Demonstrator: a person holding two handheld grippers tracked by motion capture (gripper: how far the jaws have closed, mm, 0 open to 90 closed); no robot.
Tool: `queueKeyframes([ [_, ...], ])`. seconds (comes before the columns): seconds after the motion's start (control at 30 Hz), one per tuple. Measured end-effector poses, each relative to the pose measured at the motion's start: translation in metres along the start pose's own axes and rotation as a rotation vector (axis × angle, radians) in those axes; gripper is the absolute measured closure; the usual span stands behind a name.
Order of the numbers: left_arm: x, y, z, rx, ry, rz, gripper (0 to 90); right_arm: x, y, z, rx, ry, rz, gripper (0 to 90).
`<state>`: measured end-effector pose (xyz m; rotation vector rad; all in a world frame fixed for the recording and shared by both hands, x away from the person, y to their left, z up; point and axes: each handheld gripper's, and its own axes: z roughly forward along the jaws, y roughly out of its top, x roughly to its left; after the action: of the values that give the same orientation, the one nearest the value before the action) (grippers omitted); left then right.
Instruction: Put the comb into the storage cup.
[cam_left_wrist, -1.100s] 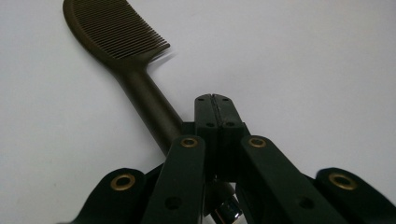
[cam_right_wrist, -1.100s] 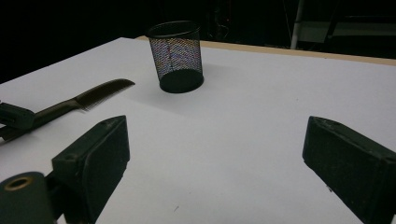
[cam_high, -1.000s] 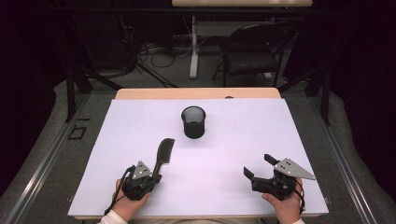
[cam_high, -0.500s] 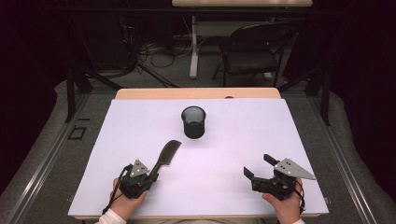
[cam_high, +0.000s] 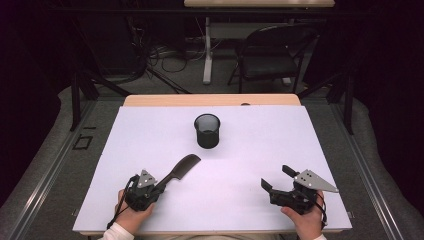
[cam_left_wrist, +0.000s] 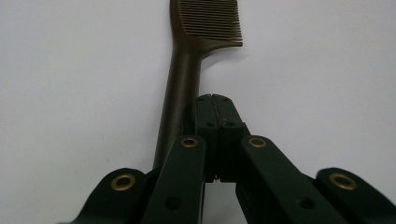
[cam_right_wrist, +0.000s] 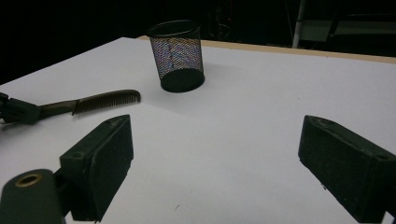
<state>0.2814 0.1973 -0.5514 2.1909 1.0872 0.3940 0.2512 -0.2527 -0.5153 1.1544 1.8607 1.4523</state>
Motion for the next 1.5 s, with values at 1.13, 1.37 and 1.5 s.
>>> queueKeyframes([
  [1.13, 0.009, -0.002, -0.009, -0.042, -0.011, -0.037, 89.5, -0.001, 0.000, 0.000, 0.000, 0.005, 0.003, 11.3],
  [1.37, 0.011, -0.003, -0.015, -0.069, -0.021, -0.047, 82.5, -0.001, -0.001, 0.000, 0.003, 0.006, -0.002, 11.7],
  [1.5, 0.011, -0.004, -0.017, -0.080, -0.028, -0.060, 77.2, -0.001, -0.001, 0.000, 0.007, 0.005, -0.002, 11.9],
])
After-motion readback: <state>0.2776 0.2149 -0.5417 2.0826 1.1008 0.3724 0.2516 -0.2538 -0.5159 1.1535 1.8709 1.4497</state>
